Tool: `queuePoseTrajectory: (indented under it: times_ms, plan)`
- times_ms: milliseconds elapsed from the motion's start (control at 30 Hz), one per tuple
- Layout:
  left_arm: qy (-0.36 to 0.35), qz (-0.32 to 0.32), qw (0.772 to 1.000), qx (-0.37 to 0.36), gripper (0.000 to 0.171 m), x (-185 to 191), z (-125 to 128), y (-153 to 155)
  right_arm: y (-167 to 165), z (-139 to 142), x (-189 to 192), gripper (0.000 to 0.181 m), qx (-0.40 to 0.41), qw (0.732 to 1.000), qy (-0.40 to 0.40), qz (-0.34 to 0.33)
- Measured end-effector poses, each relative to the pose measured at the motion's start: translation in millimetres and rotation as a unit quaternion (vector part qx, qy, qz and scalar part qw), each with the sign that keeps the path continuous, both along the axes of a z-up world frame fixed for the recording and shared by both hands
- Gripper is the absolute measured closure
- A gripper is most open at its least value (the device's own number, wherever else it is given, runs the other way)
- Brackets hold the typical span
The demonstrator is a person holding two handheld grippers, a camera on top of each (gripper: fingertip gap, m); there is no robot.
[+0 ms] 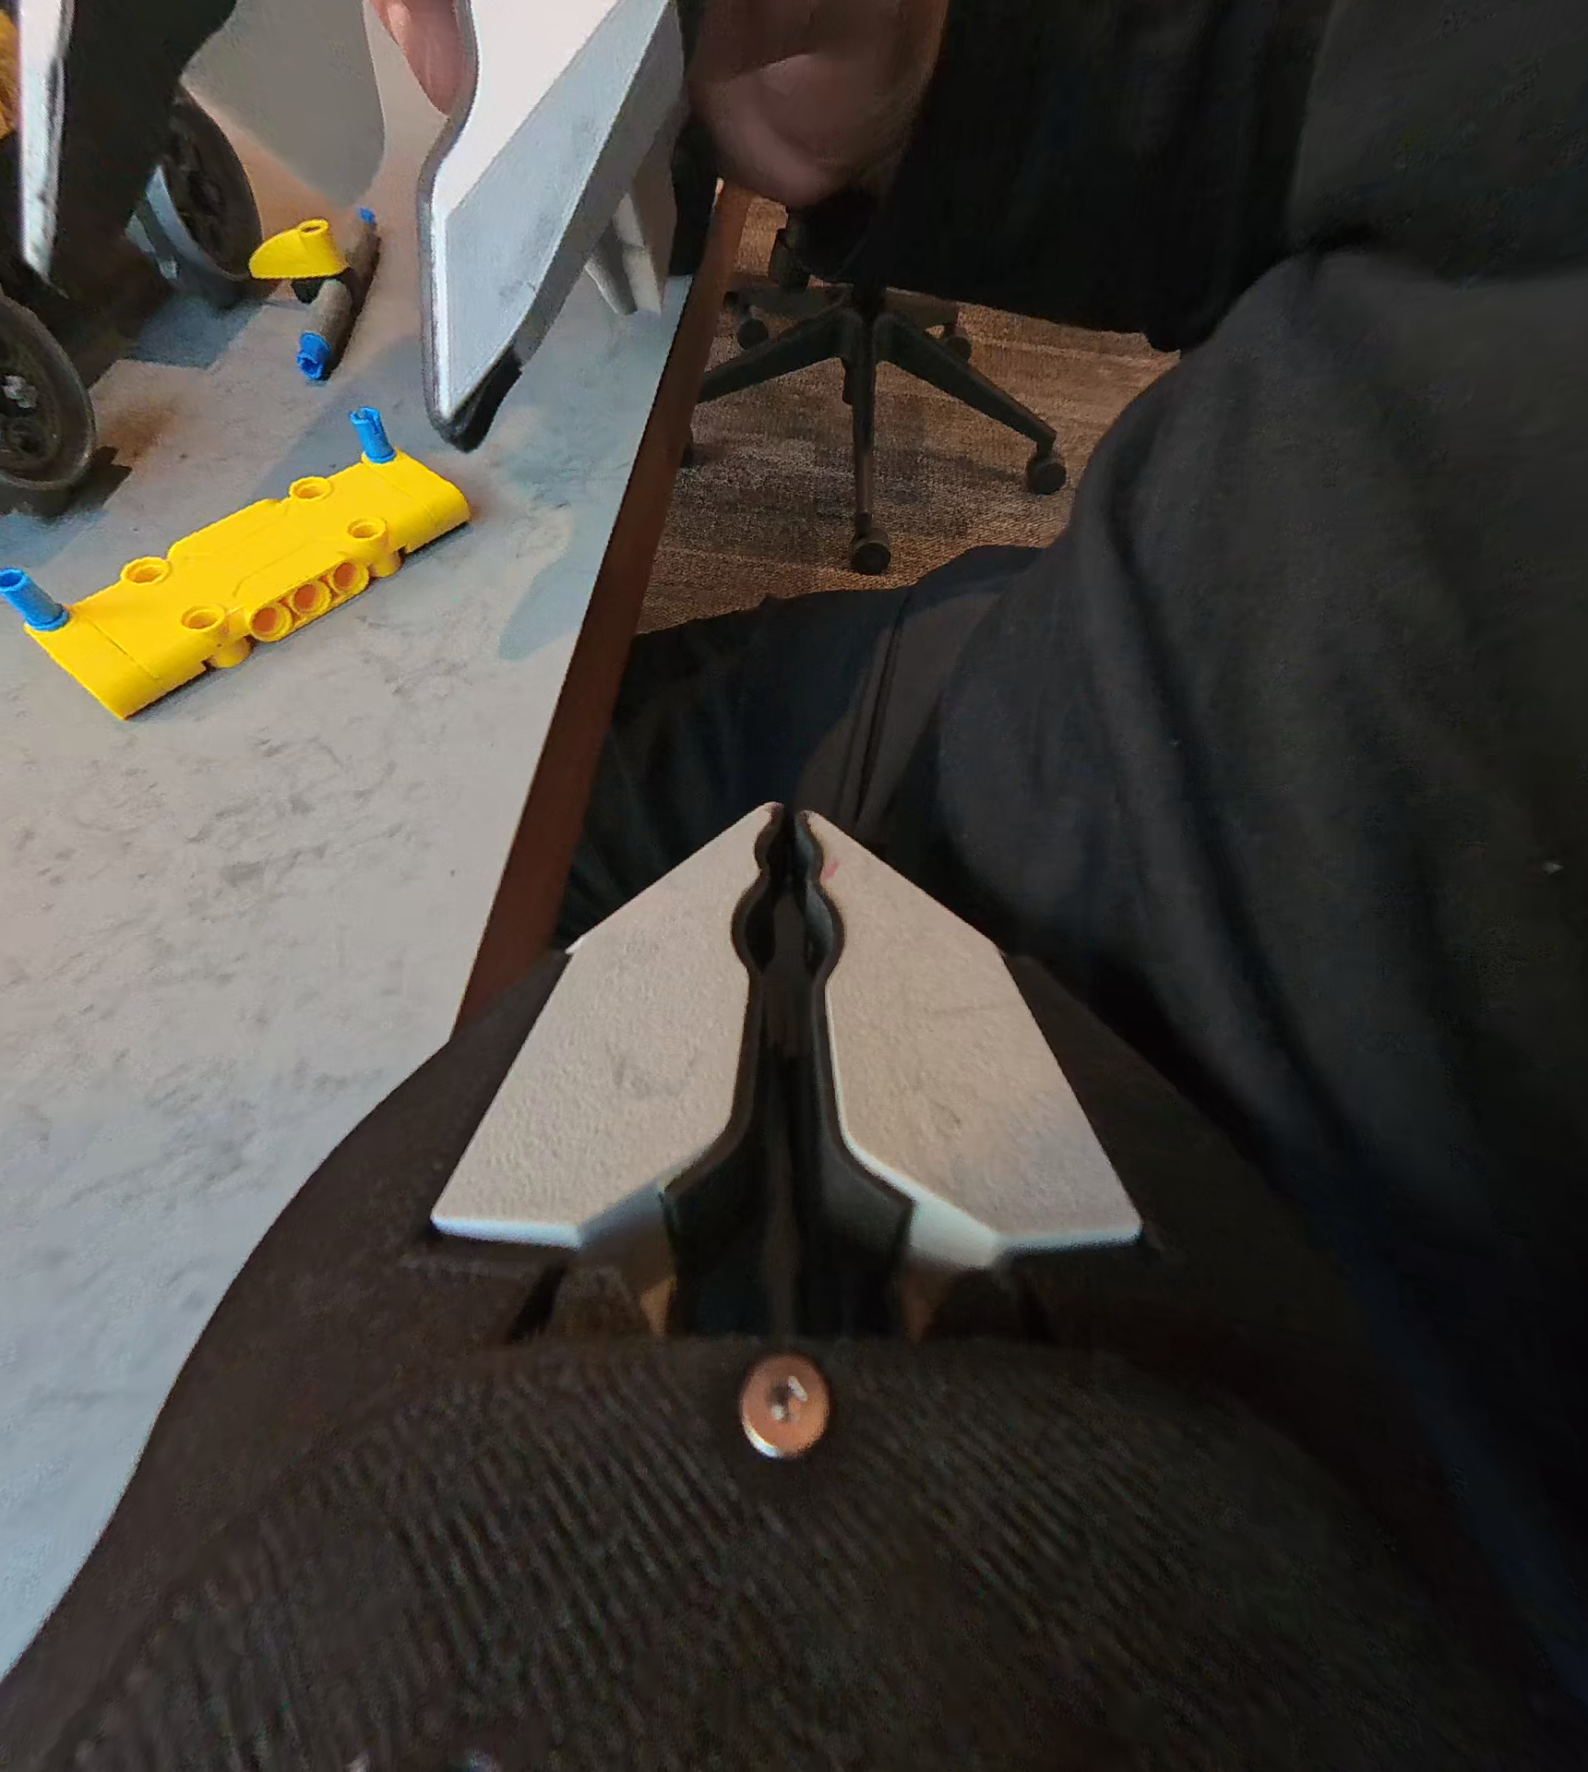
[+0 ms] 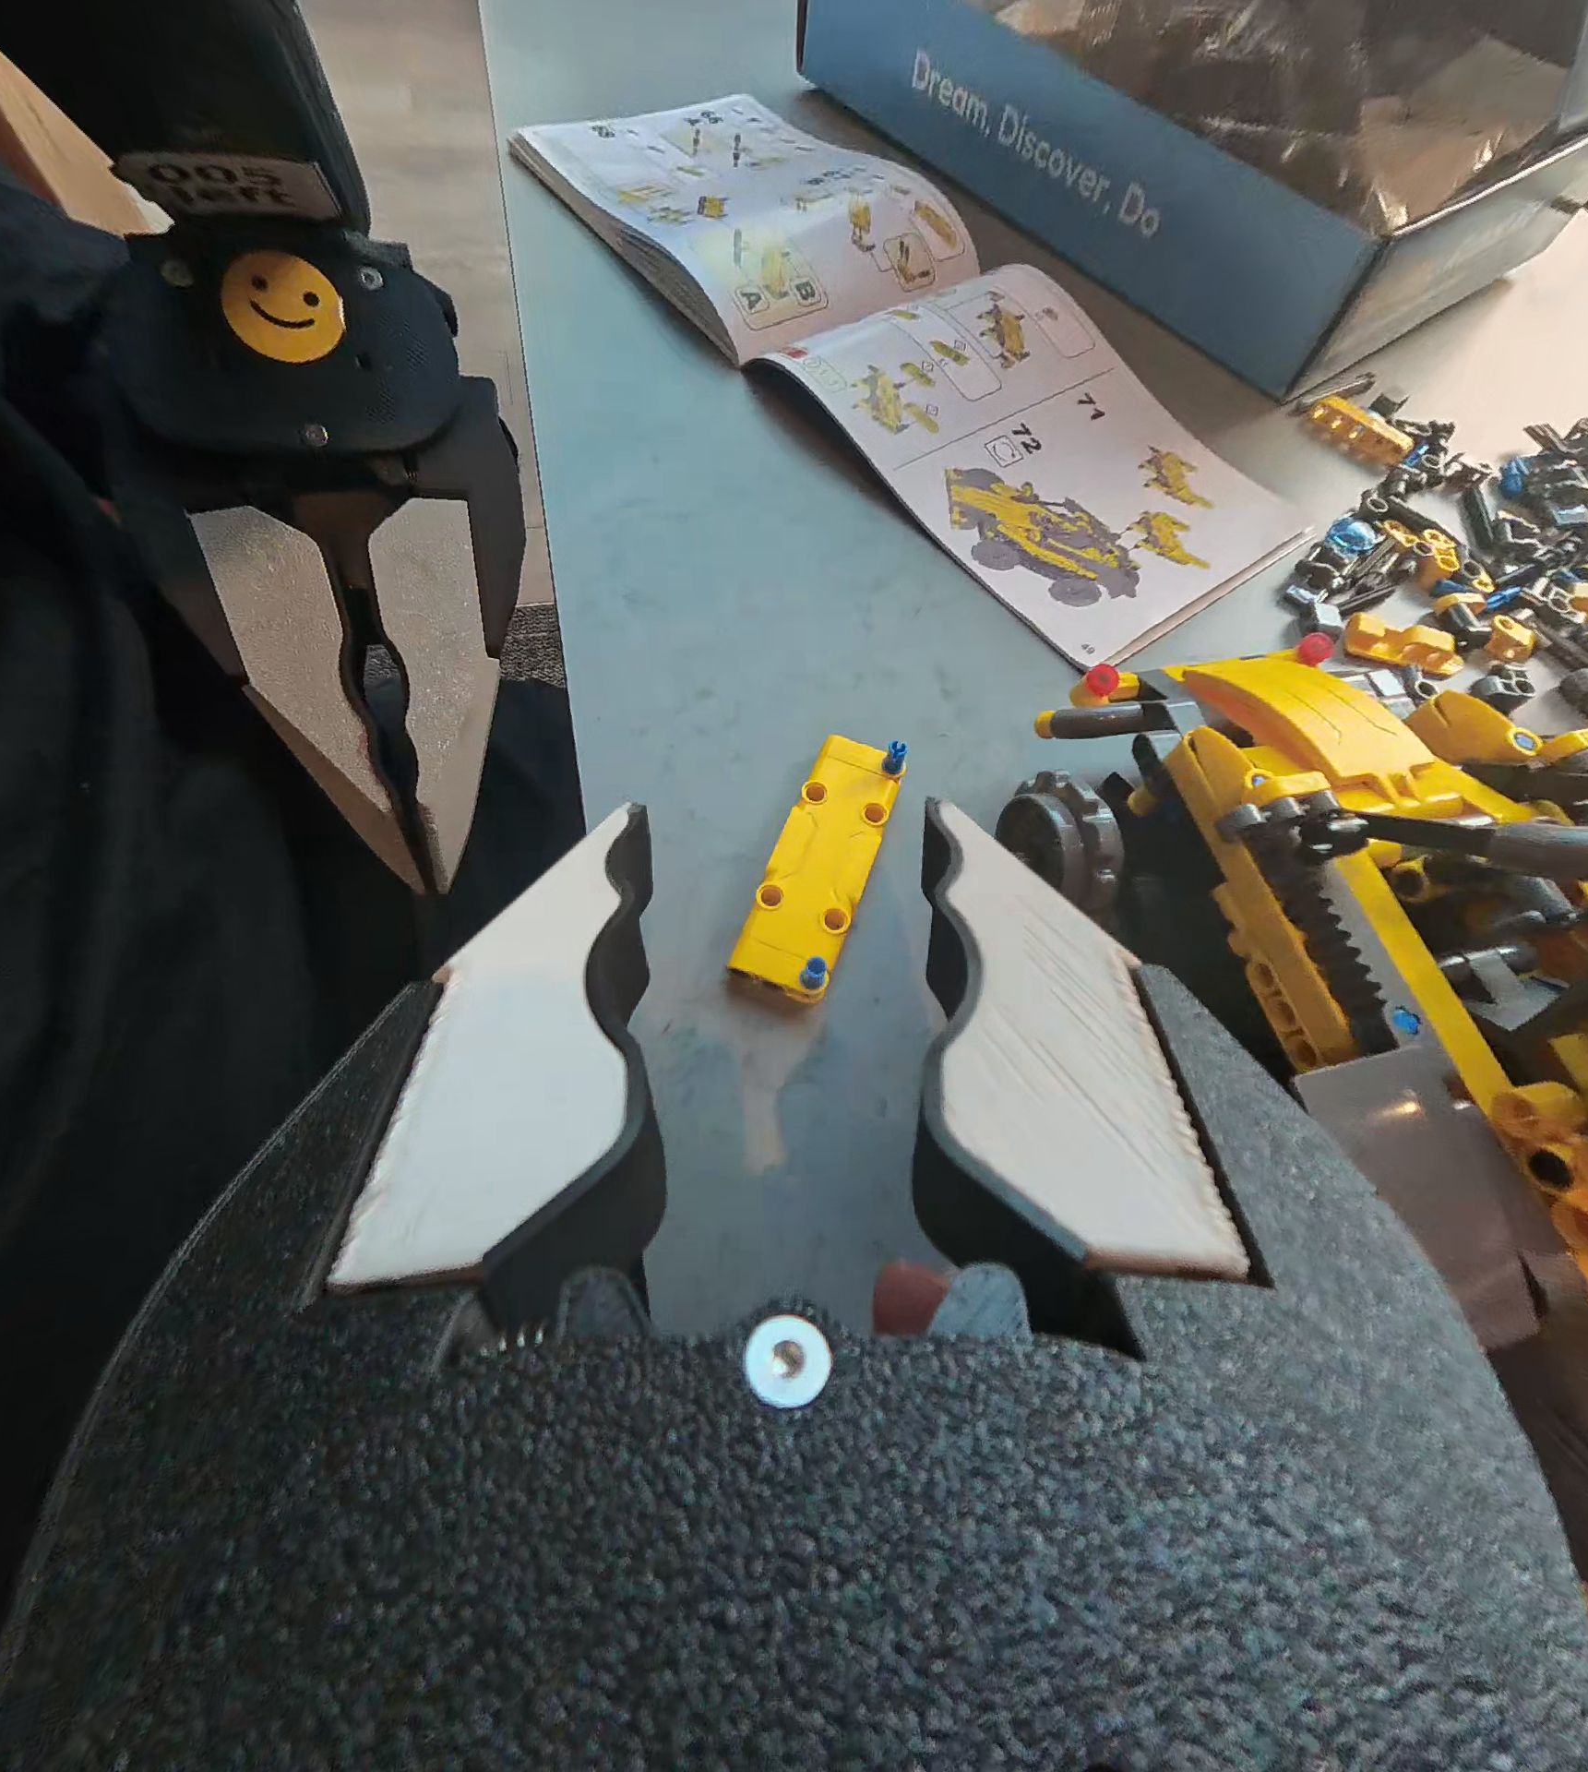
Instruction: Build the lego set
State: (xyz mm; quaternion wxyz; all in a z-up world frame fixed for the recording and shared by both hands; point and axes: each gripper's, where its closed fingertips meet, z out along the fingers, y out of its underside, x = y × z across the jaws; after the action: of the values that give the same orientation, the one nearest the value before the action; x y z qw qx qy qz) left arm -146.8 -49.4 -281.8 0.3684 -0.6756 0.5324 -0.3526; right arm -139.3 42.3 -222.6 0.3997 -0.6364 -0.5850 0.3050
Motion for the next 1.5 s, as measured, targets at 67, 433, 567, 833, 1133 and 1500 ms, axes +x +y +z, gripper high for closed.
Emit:
queuePoseTrajectory:
  times_ms: [67,433,567,833,1133,1500]
  plan:
    - [0.0,0.001,1.0,-0.002,0.171,-0.6,-0.5,0.2,1.5,-0.9,0.4,0.124,-0.005,1.0,-0.002,-0.003]
    - [-0.004,0.002,1.0,0.003,0.171,-1.2,1.8,-0.3,43.4,60.5,56.2,0.134,0.019,0.977,0.187,-0.1]
    - [-0.002,0.0,1.0,-0.002,0.171,1.6,0.9,-1.1,65.5,69.9,102.4,0.137,0.027,0.961,0.224,-0.157]
    - [0.007,0.005,1.0,-0.001,0.171,1.7,-3.7,1.8,58.7,47.8,103.8,0.14,0.031,0.978,0.156,-0.133]
    - [0.011,-0.001,1.0,0.013,0.171,1.1,-3.0,-1.4,65.4,46.4,105.4,0.139,0.061,0.975,0.148,-0.157]
    - [0.006,-0.006,1.0,0.011,0.171,2.3,-1.1,-4.0,67.6,43.1,103.5,0.134,0.061,0.976,0.137,-0.158]
